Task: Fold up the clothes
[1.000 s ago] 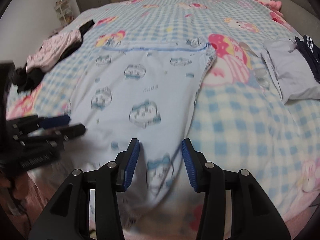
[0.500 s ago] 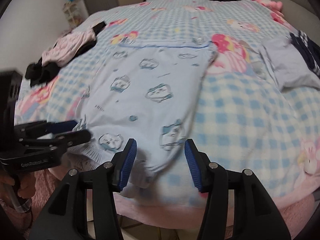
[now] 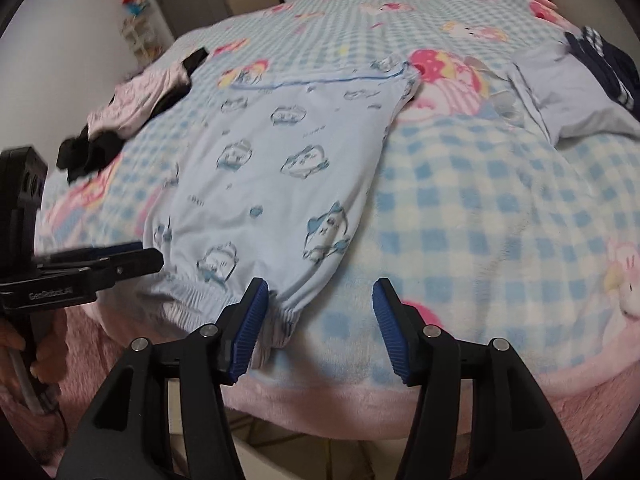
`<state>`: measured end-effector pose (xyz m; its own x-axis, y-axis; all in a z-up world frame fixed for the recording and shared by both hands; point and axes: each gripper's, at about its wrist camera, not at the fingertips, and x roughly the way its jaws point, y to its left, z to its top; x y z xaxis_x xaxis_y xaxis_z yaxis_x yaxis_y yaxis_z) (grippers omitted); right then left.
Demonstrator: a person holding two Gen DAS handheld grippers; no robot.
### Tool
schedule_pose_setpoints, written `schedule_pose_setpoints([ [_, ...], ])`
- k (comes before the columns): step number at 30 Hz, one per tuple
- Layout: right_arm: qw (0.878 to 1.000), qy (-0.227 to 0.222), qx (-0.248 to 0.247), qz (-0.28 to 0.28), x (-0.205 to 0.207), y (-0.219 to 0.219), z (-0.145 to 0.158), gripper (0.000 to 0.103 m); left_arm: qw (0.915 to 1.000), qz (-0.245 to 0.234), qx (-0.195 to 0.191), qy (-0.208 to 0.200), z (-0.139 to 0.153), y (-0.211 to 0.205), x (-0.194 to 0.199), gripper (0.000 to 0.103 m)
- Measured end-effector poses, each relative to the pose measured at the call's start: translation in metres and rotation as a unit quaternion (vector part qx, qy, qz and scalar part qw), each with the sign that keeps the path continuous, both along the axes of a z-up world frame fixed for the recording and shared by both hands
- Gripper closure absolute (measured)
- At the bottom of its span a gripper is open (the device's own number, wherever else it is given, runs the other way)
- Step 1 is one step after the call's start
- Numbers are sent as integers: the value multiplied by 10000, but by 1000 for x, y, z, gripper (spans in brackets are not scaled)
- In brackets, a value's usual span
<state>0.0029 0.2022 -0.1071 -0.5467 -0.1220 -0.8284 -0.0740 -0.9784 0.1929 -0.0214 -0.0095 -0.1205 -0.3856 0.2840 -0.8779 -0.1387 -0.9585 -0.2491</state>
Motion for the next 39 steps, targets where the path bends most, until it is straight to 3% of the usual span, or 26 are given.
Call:
schedule_pose_setpoints([
  [3, 10000, 24, -19, -91, 0, 2, 0, 48, 9998, 106, 180, -14, 1, -9, 3, 46],
  [14, 9994, 157, -90, -311, 9, 10, 3, 48, 9989, 266, 284, 276, 2, 4, 6, 47],
  [19, 9997, 159, 146, -87, 7, -8, -8, 48, 9981, 341, 320, 398, 3, 9, 7, 47],
  [25, 9996, 17, 67, -275, 10, 5, -14, 48, 9980, 618, -99, 26, -6, -13, 10, 49],
  [27, 9991, 7, 91, -414, 11, 8, -9, 48, 9968, 786, -91, 93, 1, -18, 14, 51],
  [31, 9986, 208, -162, -460, 7, 9, 5, 48, 9965, 684, 156, 447, 16, -8, 13, 50],
  [33, 9990, 185, 30, -410, 1, 4, 3, 48, 9972, 580, 152, 454, 14, -1, 6, 50],
  [39, 9992, -38, 130, -377, -2, 4, -14, 48, 9977, 569, -347, 111, -7, 2, 0, 49],
])
